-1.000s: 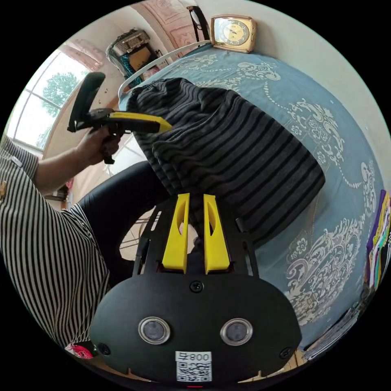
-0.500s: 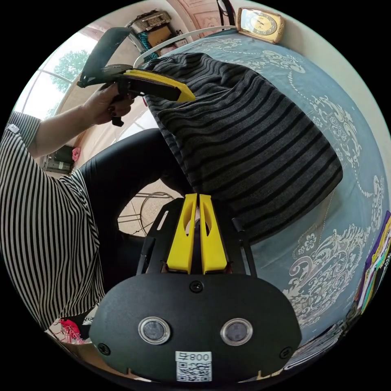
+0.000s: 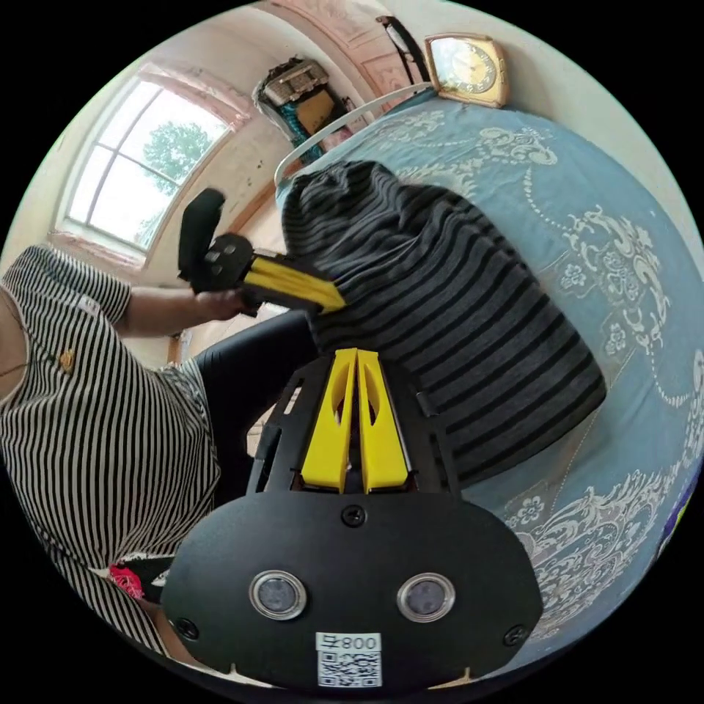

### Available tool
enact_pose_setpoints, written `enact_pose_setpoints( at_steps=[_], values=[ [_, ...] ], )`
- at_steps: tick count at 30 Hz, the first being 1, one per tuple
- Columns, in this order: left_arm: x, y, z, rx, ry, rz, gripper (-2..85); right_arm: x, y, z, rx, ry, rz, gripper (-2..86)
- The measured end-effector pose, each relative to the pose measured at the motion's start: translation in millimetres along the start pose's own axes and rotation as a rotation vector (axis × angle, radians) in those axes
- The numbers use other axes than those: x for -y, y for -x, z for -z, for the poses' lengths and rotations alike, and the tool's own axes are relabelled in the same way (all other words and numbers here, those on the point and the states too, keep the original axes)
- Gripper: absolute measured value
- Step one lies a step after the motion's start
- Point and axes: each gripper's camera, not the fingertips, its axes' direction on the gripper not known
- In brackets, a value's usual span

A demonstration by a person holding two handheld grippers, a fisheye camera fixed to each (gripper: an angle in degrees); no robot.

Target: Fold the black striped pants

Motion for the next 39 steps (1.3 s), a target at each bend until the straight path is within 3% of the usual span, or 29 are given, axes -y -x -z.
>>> enact_pose_setpoints(
  at_steps=[6, 10, 15, 23, 31, 37, 39],
  values=[
    [0.3, -3.7, -14.9, -0.039, 0.068, 0.005, 0.0, 65.0, -54.9, -40.8, -0.255, 0.015, -0.112, 0.0],
    [7.0, -1.5, -7.1, -0.056, 0.030, 0.075, 0.1, 70.5, -76.1, -50.0, -0.189, 0.049, -0.173, 0.0],
    [12.1, -10.1, -11.4, -0.056, 0.068, 0.059, 0.1, 39.8, -65.9, -30.1, -0.174, -0.009, -0.170, 0.1],
    [25.9, -25.9, 21.9, -0.059, -0.059, 0.097, 0.1, -29.5, -35.1, 0.1, -0.214, -0.059, -0.171, 0.1],
    [45.9, -36.3, -19.9, -0.015, 0.081, 0.120, 0.2, -93.8, -23.0, -42.8, -0.222, 0.141, -0.178, 0.2],
    [53.7, -55.5, 7.6, -0.024, 0.028, 0.145, 1.0, -118.5, -33.5, -27.9, -0.223, 0.094, -0.197, 0.8],
    [56.6, -70.7, 22.3, -0.040, -0.022, 0.116, 1.7, -146.0, -40.2, 2.4, -0.203, -0.019, -0.263, 1.4]
  ],
)
